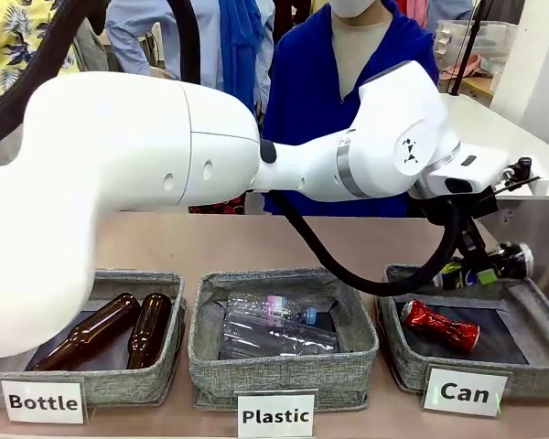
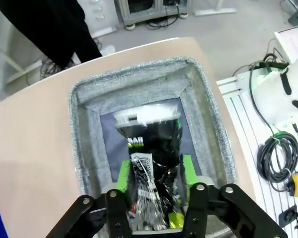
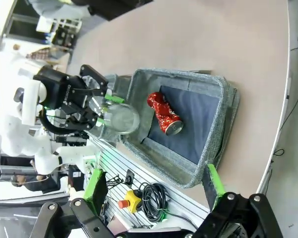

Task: Sort the can waste into the basket.
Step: Pick up the can waste from the table and place it in the right Fabric basket.

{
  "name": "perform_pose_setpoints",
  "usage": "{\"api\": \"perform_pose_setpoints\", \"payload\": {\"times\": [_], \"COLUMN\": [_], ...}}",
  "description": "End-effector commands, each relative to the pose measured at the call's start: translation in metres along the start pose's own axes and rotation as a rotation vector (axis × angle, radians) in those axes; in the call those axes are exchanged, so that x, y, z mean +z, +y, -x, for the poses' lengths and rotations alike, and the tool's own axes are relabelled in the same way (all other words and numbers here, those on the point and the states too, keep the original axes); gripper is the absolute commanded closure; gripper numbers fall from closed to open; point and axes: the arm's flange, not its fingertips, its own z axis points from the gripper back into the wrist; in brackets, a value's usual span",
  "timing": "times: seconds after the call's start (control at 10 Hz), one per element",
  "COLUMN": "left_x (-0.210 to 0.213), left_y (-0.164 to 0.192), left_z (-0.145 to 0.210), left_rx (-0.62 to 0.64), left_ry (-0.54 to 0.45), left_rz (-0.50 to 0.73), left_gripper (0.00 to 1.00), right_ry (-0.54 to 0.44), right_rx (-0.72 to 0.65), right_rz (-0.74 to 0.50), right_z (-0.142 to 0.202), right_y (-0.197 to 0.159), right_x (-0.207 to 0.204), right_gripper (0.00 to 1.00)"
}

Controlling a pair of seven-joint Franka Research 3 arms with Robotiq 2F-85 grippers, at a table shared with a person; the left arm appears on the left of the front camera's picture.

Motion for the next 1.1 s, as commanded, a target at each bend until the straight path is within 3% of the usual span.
{"api": "perform_pose_setpoints", "payload": {"times": [0.0,0.6,0.8,1.0], "left_x": [0.004,0.019,0.054,0.117], "left_y": [0.0,0.0,-0.01,-0.034], "left_z": [-0.001,0.004,0.02,0.058], "left_rx": [-0.026,0.018,0.134,0.325], "left_ry": [0.024,-0.007,-0.048,-0.171], "left_rz": [-0.017,0.003,0.061,0.101], "left_gripper": [0.0,0.0,0.0,0.0], "right_ry": [-0.002,-0.002,0.0,0.067], "right_rx": [-0.011,-0.011,0.0,0.0], "right_rz": [0.01,0.01,0.0,0.044], "right_z": [-0.002,-0.002,0.0,-0.023], "right_y": [0.001,0.001,0.0,0.009], "right_x": [0.003,0.003,0.0,-0.025], "right_gripper": [0.0,0.0,0.0,0.0]}}
